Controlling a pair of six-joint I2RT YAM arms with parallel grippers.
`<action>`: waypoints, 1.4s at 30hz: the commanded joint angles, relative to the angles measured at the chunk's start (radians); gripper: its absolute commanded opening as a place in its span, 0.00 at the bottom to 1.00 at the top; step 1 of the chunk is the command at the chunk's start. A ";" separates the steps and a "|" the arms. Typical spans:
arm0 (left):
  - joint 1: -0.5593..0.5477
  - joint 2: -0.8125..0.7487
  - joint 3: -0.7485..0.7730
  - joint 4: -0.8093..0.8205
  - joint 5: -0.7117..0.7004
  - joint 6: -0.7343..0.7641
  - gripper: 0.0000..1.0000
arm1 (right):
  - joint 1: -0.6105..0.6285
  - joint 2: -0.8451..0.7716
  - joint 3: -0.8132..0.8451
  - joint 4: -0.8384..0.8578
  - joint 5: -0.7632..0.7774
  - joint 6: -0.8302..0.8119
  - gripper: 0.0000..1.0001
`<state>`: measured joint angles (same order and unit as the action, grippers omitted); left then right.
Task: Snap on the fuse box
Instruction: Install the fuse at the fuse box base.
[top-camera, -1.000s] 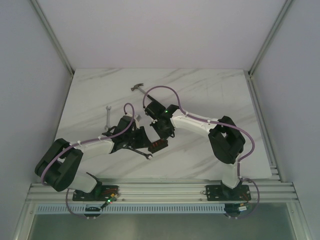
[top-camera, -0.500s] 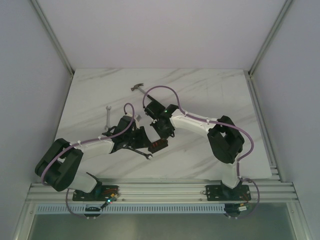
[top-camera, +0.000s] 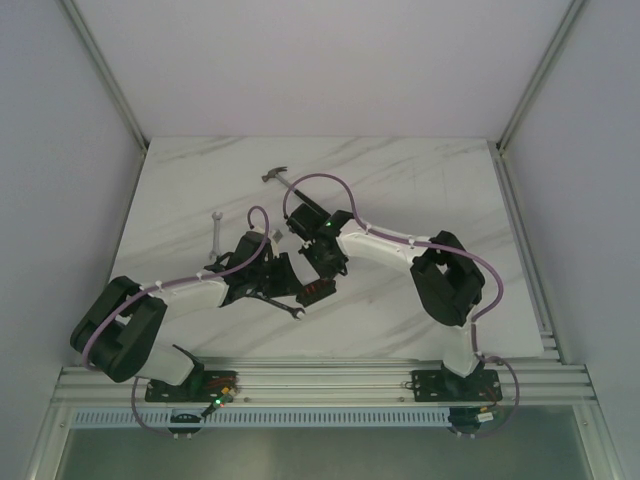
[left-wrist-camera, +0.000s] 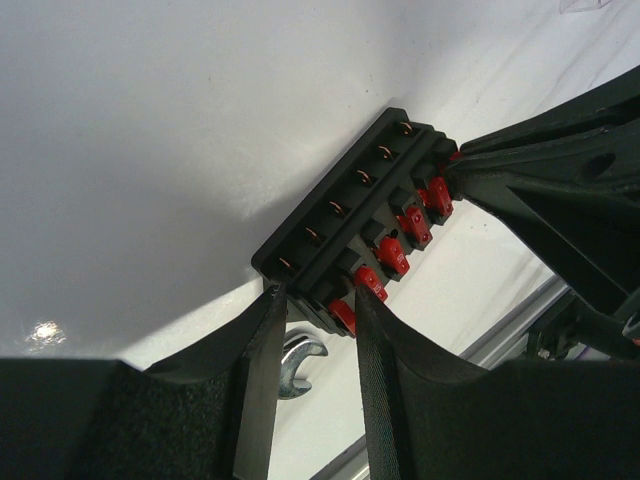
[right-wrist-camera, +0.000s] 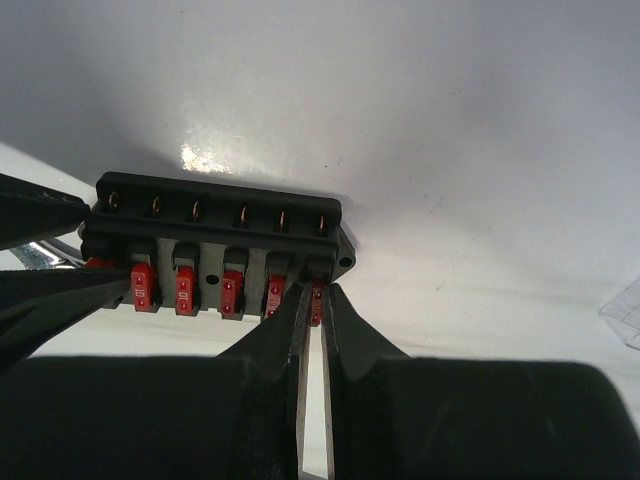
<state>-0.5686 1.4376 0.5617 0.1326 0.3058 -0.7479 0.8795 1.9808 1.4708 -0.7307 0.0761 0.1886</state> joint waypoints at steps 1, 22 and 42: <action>0.006 0.026 -0.008 -0.044 -0.045 0.014 0.41 | 0.034 0.210 -0.118 0.016 -0.076 -0.003 0.00; 0.006 -0.005 -0.022 -0.041 -0.053 0.005 0.40 | 0.006 -0.035 -0.037 -0.009 -0.075 0.029 0.18; 0.006 0.004 -0.013 -0.041 -0.053 0.006 0.41 | -0.020 -0.111 -0.029 0.011 -0.070 0.085 0.27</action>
<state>-0.5686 1.4303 0.5598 0.1337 0.2951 -0.7582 0.8619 1.9018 1.4464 -0.7189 0.0219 0.2432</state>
